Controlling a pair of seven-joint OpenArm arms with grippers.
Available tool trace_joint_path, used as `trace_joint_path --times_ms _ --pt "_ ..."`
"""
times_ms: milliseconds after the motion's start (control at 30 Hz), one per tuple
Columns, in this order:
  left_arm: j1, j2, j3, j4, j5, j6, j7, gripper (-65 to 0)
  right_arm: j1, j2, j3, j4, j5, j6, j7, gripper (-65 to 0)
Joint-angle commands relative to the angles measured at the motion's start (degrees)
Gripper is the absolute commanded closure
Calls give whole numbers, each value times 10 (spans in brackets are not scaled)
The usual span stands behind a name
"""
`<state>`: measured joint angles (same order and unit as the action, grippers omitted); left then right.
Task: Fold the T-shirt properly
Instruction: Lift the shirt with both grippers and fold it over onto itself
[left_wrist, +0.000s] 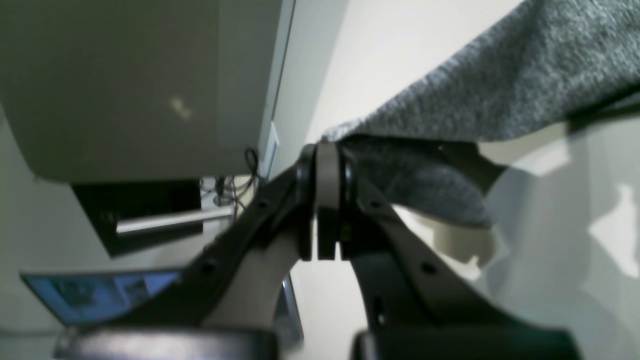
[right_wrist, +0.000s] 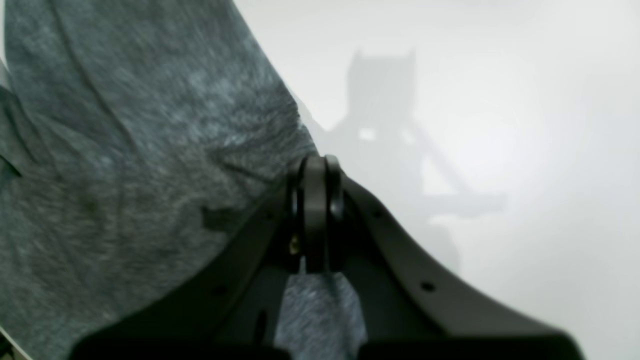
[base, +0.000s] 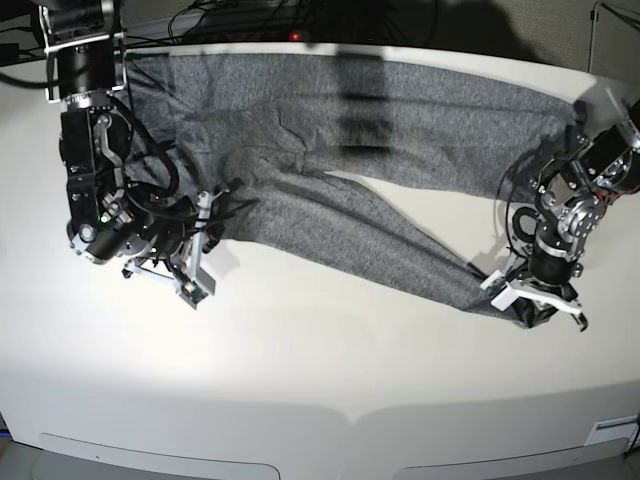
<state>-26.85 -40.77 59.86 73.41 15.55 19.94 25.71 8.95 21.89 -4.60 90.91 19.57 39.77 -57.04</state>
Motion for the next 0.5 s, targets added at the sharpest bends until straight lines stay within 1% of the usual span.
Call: trace_joint_path --times_ms 0,167,267,467 --pt "1 -7 -25 6 6 19 -2 0 10 7 3 19 5 2 9 0" --pt "75 11 -141 11 4 22 -4 0 -17 6 9 56 5 2 12 0" --pt "120 10 -200 37 5 21 -1 0 -47 7 21 87 5 2 12 0" --pt "209 7 -285 168 29 17 55 0 -117 7 87 172 8 2 11 0"
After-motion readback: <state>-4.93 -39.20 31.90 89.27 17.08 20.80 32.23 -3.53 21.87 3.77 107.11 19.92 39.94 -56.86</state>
